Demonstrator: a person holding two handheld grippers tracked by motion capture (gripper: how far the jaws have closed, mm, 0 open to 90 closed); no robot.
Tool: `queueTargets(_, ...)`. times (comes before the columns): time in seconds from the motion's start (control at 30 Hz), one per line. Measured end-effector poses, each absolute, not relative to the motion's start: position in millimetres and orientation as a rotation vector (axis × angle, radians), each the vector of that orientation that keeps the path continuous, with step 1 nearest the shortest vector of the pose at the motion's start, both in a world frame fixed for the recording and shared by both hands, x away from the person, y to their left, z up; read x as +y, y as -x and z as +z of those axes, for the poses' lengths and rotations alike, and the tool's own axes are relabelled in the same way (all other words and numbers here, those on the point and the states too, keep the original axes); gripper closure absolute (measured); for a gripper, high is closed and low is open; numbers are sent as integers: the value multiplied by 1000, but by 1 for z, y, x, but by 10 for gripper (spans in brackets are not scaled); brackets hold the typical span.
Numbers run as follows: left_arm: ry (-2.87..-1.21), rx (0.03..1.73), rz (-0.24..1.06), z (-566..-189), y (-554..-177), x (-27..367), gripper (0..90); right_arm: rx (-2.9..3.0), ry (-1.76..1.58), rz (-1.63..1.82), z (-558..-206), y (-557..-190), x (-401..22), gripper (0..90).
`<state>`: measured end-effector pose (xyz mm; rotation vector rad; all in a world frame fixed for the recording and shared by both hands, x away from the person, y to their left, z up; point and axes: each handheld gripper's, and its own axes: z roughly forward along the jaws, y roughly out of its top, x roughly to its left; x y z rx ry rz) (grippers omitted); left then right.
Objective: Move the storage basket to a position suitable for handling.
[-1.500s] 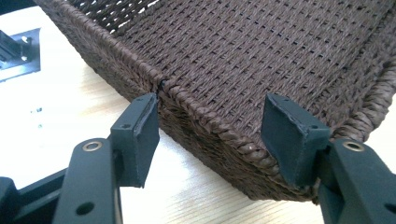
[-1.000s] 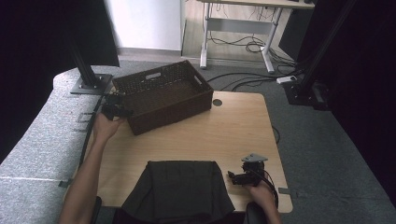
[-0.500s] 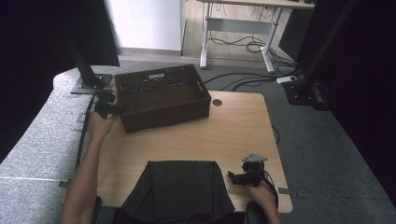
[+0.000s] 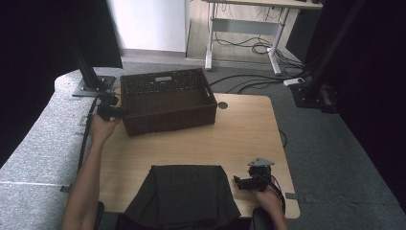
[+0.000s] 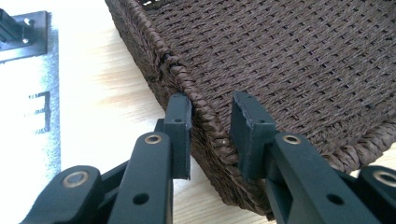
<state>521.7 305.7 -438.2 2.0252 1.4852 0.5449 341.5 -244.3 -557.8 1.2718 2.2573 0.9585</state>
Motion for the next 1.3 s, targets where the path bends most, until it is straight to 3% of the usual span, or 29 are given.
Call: queueTargets(1.3,-2140,1223,433,-440,-502,249,696,2261,-1269,961,-558,-341,-245,0)
